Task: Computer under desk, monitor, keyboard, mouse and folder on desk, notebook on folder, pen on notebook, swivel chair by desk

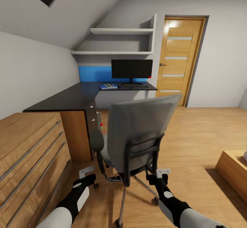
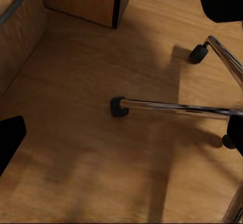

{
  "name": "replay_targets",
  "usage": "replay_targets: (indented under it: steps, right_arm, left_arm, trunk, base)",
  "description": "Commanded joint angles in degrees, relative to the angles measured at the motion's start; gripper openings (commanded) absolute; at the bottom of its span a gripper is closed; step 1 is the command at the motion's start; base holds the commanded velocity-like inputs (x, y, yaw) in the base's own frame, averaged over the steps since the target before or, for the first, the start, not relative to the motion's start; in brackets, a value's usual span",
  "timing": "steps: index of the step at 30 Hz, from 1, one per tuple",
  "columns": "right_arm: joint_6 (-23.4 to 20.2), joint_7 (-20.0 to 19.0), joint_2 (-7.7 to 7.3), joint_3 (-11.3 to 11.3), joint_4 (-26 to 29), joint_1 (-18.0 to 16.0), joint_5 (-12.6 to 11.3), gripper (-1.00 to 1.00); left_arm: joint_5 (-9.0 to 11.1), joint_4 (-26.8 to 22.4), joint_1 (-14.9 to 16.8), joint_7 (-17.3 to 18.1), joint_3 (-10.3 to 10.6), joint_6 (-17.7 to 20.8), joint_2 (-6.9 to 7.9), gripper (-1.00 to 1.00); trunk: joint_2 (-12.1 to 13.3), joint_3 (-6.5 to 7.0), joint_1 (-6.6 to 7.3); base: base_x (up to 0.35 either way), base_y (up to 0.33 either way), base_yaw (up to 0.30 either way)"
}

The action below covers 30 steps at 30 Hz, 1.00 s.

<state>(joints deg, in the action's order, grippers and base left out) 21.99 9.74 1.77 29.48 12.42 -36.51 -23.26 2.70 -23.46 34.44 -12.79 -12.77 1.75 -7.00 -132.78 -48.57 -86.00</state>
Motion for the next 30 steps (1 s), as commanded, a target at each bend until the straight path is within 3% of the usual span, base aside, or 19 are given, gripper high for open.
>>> replay_targets:
  steps: [1,10,22,30]
  right_arm:
    - [0.16,0.37,-0.01,0.49,-0.03,-0.05,-0.29,1.00]
    - [0.16,0.37,0.26,0.64,0.01,-0.05,-0.29,1.00]
    - [0.16,0.44,0.55,1.07,0.06,-0.05,-0.31,1.00]
    - [0.16,0.45,0.60,1.17,0.06,-0.05,-0.34,1.00]
  left_arm:
    - [0.29,-0.10,0.01,-0.13,-0.06,0.18,-0.03,1.00]
    - [0.29,-0.10,0.01,-0.16,-0.06,0.18,-0.03,1.00]
    - [0.35,-0.18,0.01,-0.16,-0.14,0.11,0.52,1.00]
    - [0.37,-0.18,0.01,-0.09,-0.14,0.04,0.78,1.00]
  trunk:
    - [-0.03,-0.06,0.04]
    - [-0.03,-0.06,0.04]
    - [-0.03,-0.06,0.04]
    - [-0.03,-0.06,0.04]
  base:
    - [-0.290,0.000,0.000]
    - [-0.194,0.000,0.000]
    - [-0.020,0.000,0.006]
    - [-0.001,0.000,0.157]
